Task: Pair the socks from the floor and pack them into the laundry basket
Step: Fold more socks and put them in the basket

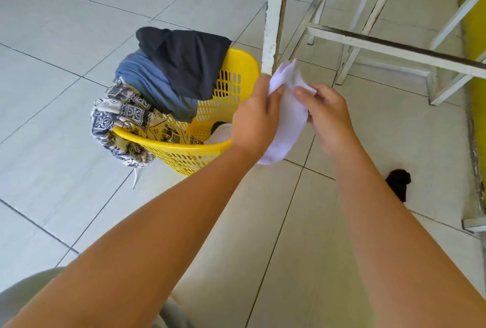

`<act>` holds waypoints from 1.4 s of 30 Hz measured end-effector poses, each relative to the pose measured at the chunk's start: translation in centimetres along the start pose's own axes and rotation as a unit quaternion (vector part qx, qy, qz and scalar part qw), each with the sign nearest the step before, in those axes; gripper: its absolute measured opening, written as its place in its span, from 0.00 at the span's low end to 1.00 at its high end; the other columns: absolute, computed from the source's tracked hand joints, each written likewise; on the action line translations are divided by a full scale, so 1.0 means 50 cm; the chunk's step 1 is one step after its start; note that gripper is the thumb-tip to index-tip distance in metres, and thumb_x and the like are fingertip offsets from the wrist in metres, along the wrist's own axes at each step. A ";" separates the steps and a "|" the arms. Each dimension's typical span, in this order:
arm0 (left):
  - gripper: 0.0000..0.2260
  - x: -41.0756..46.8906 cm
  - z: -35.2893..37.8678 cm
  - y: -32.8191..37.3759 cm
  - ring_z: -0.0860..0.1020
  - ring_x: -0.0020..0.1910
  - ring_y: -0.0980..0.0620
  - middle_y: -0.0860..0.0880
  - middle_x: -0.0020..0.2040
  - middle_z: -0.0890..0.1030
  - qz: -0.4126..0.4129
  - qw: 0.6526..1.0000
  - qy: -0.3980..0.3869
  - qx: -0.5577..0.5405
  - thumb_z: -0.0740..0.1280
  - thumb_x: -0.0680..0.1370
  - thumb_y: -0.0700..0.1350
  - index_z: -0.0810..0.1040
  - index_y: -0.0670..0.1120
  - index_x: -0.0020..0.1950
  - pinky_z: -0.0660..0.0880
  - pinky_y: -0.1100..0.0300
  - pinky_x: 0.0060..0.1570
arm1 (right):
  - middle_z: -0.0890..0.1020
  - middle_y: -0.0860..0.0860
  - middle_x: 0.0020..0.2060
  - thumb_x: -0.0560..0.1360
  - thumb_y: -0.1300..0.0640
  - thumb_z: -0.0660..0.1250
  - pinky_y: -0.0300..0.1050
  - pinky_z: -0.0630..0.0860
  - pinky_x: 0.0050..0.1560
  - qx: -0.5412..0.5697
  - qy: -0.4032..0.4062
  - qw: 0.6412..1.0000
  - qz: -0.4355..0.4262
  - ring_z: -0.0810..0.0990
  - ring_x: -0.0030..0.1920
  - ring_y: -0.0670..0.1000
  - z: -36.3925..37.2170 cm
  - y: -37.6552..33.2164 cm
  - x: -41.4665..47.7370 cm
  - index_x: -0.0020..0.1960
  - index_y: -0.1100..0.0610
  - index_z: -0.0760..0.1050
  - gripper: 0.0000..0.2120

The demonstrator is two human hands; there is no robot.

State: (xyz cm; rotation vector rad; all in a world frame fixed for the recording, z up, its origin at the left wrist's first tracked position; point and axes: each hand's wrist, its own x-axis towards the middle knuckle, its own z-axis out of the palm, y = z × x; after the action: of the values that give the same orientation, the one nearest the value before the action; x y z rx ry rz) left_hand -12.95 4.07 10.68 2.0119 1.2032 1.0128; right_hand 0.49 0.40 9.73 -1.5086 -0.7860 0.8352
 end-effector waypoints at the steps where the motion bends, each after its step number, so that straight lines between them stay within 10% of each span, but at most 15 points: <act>1: 0.11 0.008 -0.025 -0.003 0.75 0.37 0.38 0.47 0.34 0.72 -0.011 0.999 0.029 0.009 0.56 0.83 0.49 0.69 0.42 0.56 0.66 0.53 0.33 | 0.79 0.52 0.40 0.75 0.55 0.69 0.45 0.76 0.46 0.008 -0.006 1.000 -0.012 0.78 0.42 0.49 0.023 -0.003 0.008 0.44 0.55 0.78 0.04; 7: 0.10 0.098 -0.155 -0.088 0.69 0.38 0.46 0.53 0.33 0.69 -0.123 0.987 0.097 0.036 0.56 0.83 0.49 0.64 0.44 0.47 0.58 0.58 0.36 | 0.81 0.47 0.58 0.79 0.52 0.64 0.35 0.70 0.58 -0.193 0.019 0.972 -0.131 0.77 0.60 0.45 0.139 0.023 0.026 0.60 0.53 0.78 0.12; 12: 0.16 0.165 -0.184 -0.193 0.75 0.55 0.38 0.38 0.55 0.78 -0.154 0.959 -0.129 0.202 0.59 0.81 0.51 0.74 0.39 0.57 0.65 0.55 0.46 | 0.70 0.58 0.73 0.79 0.47 0.58 0.49 0.62 0.73 -0.364 -0.015 0.901 -0.236 0.65 0.75 0.56 0.192 0.087 0.021 0.70 0.61 0.72 0.25; 23: 0.20 0.212 -0.081 -0.303 0.69 0.70 0.41 0.41 0.72 0.69 -0.132 0.824 -0.456 0.309 0.57 0.83 0.44 0.62 0.43 0.75 0.67 0.51 0.64 | 0.53 0.52 0.80 0.80 0.55 0.52 0.50 0.61 0.75 -0.398 -0.031 0.896 -0.196 0.54 0.79 0.50 0.204 0.093 0.000 0.78 0.57 0.58 0.27; 36: 0.26 0.215 -0.010 -0.400 0.75 0.60 0.38 0.38 0.65 0.73 -0.158 0.817 -0.489 0.260 0.59 0.79 0.35 0.58 0.45 0.76 0.69 0.53 0.44 | 0.54 0.52 0.80 0.81 0.61 0.52 0.50 0.57 0.77 -0.369 -0.023 0.911 -0.183 0.51 0.80 0.49 0.214 0.096 -0.003 0.78 0.59 0.58 0.25; 42: 0.33 0.212 -0.008 -0.392 0.59 0.76 0.40 0.42 0.79 0.54 -0.117 0.805 -0.512 0.276 0.62 0.81 0.44 0.46 0.48 0.80 0.64 0.48 0.71 | 0.54 0.52 0.80 0.81 0.60 0.51 0.53 0.56 0.78 -0.374 -0.017 0.909 -0.185 0.50 0.80 0.49 0.215 0.100 -0.003 0.78 0.58 0.58 0.25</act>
State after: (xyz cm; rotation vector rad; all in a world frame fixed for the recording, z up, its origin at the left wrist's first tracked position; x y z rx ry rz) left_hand -19.09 21.99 -1.09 2.1983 1.0819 -0.6352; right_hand -8.70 5.33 4.09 -1.9103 -1.4747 0.2646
